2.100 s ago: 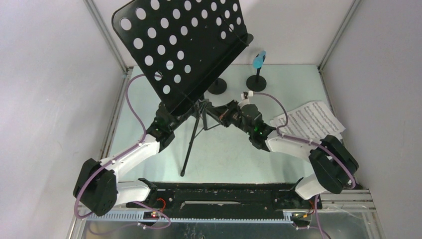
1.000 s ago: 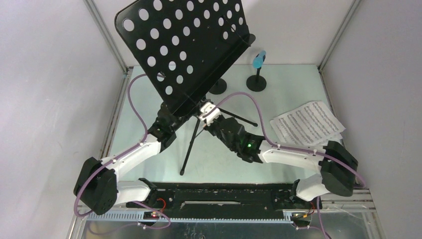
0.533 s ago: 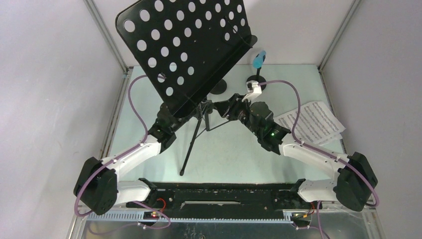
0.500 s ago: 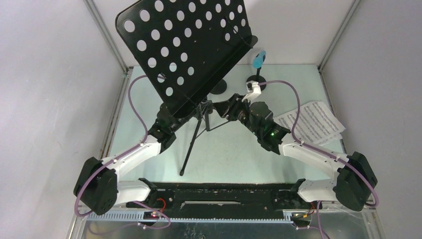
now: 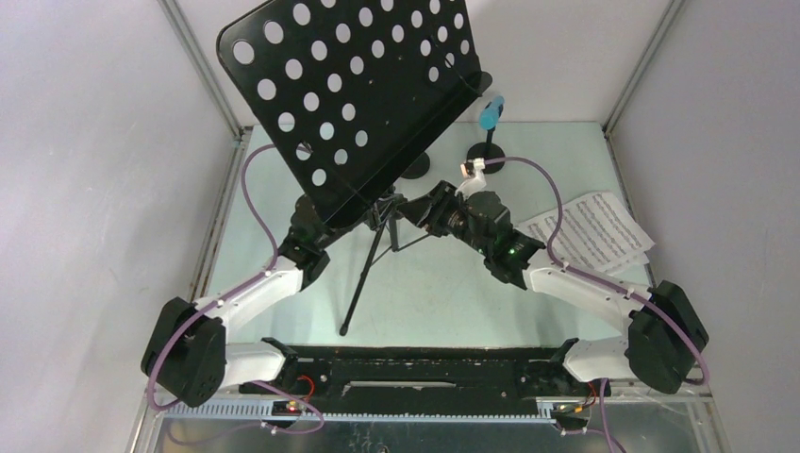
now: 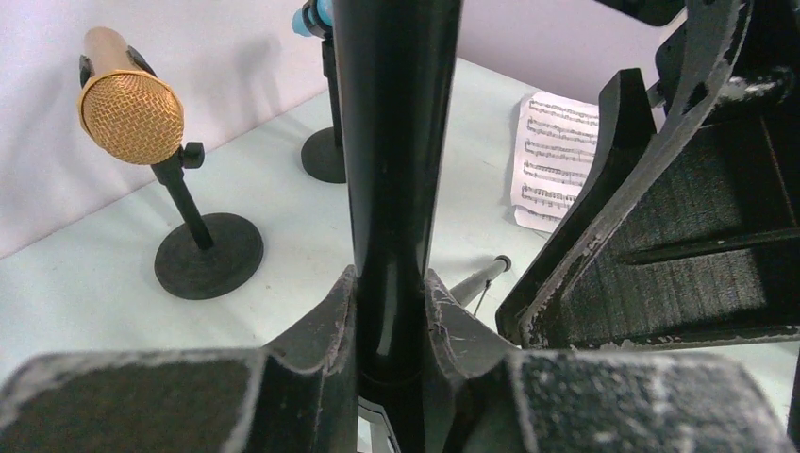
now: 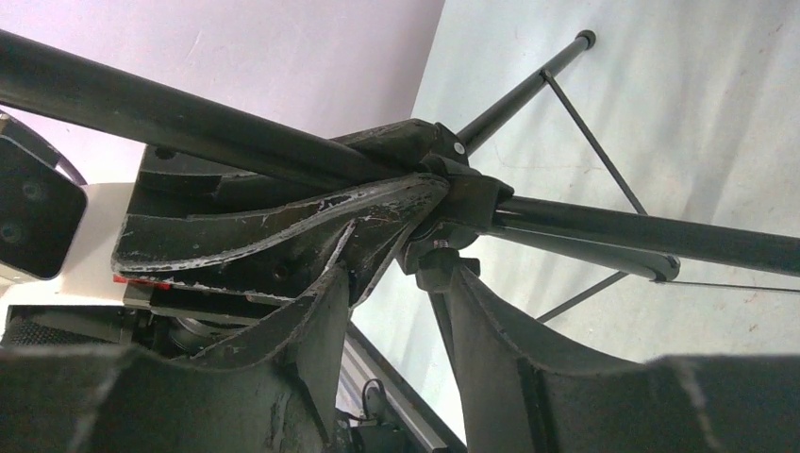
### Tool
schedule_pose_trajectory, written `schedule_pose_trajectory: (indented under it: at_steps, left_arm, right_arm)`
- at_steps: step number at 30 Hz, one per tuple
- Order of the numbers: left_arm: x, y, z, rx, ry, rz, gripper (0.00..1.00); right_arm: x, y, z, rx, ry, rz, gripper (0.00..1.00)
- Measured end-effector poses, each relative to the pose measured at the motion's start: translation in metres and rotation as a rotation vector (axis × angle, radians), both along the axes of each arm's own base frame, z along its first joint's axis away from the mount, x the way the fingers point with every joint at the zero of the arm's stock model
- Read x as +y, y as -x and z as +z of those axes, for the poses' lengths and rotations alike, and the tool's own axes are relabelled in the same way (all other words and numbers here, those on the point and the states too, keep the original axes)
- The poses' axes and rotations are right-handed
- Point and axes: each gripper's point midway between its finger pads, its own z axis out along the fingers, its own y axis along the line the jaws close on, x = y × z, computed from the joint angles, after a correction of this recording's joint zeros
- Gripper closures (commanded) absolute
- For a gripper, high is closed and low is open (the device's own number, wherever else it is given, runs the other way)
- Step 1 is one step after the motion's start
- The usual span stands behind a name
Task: Pack up the instrument practice props
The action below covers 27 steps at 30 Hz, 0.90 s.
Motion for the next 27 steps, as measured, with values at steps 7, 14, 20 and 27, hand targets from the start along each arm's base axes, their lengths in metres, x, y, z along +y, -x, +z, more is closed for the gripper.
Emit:
schedule_pose_trajectory:
  at_steps: [7, 14, 20, 27]
  left_arm:
    - [0.000, 0.000, 0.000, -0.010, -0.002, -0.014, 0.95]
    - [0.002, 0.003, 0.000, -0.020, 0.004, -0.014, 0.95]
    - [0.002, 0.003, 0.000, -0.020, 0.004, -0.013, 0.95]
    - [0.002, 0.003, 0.000, -0.019, 0.004, -0.012, 0.95]
  right_arm:
    - [0.003, -0.001, -0.015, 0.045, 0.015, 0.004, 0.49]
    - [0.007, -0.007, -0.030, 0.079, 0.025, 0.007, 0.59]
    - [0.010, -0.009, -0.028, 0.079, -0.009, 0.045, 0.74]
    - [0.011, -0.009, -0.027, 0.074, -0.015, 0.080, 1.00]
